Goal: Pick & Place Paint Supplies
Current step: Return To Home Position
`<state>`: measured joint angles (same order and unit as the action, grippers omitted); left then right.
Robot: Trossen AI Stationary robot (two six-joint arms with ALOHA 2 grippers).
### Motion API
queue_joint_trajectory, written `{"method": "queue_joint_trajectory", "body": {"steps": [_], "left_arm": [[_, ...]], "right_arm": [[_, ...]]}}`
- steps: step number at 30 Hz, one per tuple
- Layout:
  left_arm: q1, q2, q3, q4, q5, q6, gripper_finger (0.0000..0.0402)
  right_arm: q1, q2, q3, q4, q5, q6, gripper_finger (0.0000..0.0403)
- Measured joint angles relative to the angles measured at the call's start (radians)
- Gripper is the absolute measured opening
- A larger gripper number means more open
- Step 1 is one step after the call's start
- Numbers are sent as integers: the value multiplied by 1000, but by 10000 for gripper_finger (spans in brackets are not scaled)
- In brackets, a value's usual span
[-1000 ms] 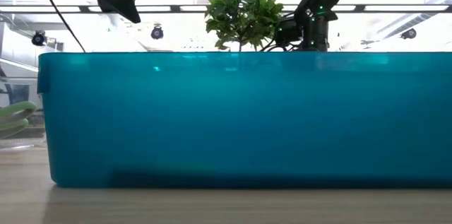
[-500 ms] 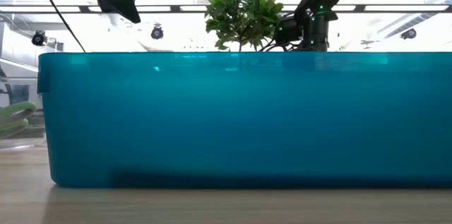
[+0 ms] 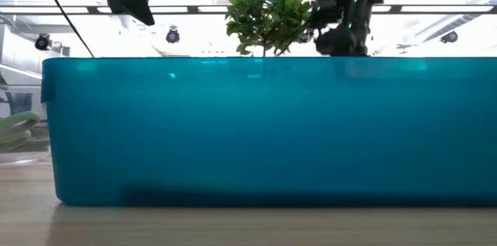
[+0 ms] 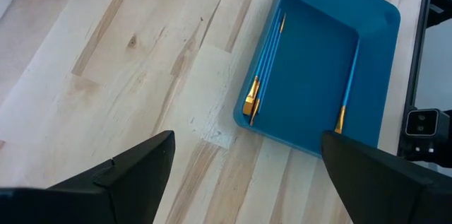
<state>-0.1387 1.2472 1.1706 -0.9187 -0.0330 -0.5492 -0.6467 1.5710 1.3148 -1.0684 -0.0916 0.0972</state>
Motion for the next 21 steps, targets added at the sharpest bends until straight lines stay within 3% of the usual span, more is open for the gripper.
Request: {"method": "queue_joint_trajectory", "body": {"steps": [9, 13, 17, 21], "left_arm": [[0, 0, 0, -23, 0, 22, 363], [-4, 0, 0, -69, 0, 39, 363], [-20, -6, -31, -73, -7, 59, 363], [-47, -30, -113, 22, -11, 37, 361]], "right_arm": [[38, -256, -93, -12, -98, 60, 199], [112, -477, -219, 33, -153, 119, 199], [221, -741, -353, 168, -156, 291, 199], [341, -974, -455, 347, -78, 469, 199]]}}
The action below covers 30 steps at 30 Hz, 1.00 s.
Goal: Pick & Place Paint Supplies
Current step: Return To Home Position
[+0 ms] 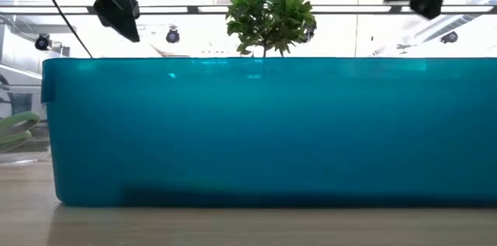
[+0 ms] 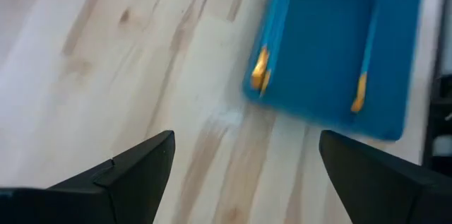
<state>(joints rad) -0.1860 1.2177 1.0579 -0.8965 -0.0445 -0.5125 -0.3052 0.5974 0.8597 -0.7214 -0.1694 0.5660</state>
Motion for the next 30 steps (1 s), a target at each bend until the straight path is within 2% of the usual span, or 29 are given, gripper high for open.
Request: {"method": "queue_joint_trajectory", "body": {"steps": [4, 10, 17, 22, 30], "left_arm": [[-27, -42, -101, 198, -15, -61, 335], [-36, -152, -279, 527, -71, -75, 232], [-35, -367, -532, 811, -147, 44, 132], [-31, -521, -735, 969, -166, 156, 92], [-6, -782, -1029, 1138, -173, 192, 31]], "right_arm": [[102, -147, -52, 82, 104, 93, 199], [174, -247, -62, 128, 181, 154, 199], [176, -274, -63, 136, 226, 190, 199], [176, -277, -63, 137, 240, 234, 199], [176, -277, -63, 157, 268, 272, 199]]}}
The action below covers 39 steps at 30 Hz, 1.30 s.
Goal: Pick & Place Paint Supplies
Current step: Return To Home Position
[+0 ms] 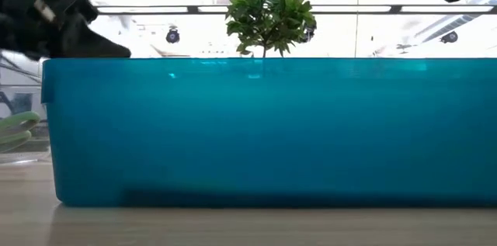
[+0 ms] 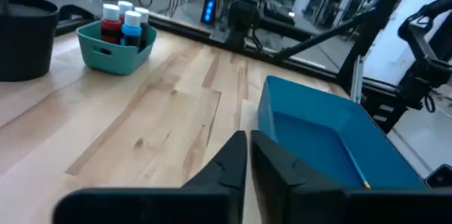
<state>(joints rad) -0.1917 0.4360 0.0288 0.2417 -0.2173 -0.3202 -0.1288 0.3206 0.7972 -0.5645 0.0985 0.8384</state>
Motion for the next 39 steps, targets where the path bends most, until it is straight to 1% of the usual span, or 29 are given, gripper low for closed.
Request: {"method": "queue_joint_trajectory", "body": {"steps": [2, 5, 8, 11, 15, 17, 20, 23, 28, 34, 37, 39], "left_arm": [[1, -73, -24, -43, 7, 20, 17], [2, -162, -24, -187, 8, 40, 5], [8, -211, -22, -203, 22, 122, 10], [25, -224, -22, -204, 26, 189, 17], [62, -194, -22, -205, 30, 240, 18], [82, -175, -23, -207, 56, 266, 19], [112, -147, -24, -211, 99, 272, 19], [128, -141, -24, -217, 139, 247, 19], [128, -173, -24, -225, 215, 229, 19], [128, -213, -22, -229, 216, 207, 19], [128, -249, -6, -247, 218, 208, 19], [128, -282, 7, -287, 218, 212, 19]], "right_arm": [[0, 0, 0, 7, 9, 1, 199], [0, 0, 0, 26, 10, -3, 199], [0, 0, 2, 28, 10, -3, 199], [0, 2, 14, 28, 17, -4, 199], [0, 2, 38, 29, 36, -24, 199], [0, 2, 51, 28, 44, -40, 199], [0, 2, 75, 27, 59, -70, 199], [0, 2, 100, 28, 62, -98, 199], [0, 2, 127, 22, 65, -121, 199], [0, 2, 132, 22, 70, -140, 199], [0, 2, 132, 22, 71, -143, 199], [0, 2, 132, 22, 72, -144, 199]]}}
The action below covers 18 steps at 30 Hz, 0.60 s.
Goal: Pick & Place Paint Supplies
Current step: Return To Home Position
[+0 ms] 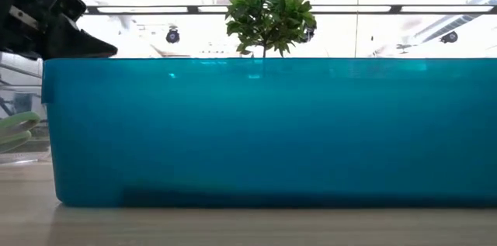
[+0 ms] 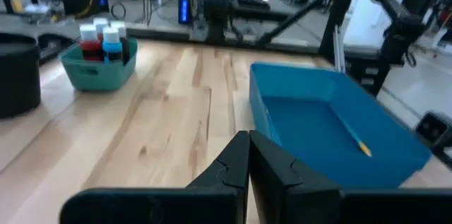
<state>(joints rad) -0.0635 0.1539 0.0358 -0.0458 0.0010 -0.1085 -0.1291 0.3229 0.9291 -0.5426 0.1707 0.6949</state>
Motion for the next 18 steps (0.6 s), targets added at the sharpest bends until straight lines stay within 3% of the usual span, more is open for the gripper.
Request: {"method": "queue_joint_trajectory", "body": {"steps": [7, 18], "left_arm": [[1, -129, 61, -242, -4, 5, 19], [0, -130, 61, -244, -50, 28, 19]], "right_arm": [[-1, 0, 0, 0, 0, -7, 199], [0, 0, -1, 3, -14, -33, 199]]}}
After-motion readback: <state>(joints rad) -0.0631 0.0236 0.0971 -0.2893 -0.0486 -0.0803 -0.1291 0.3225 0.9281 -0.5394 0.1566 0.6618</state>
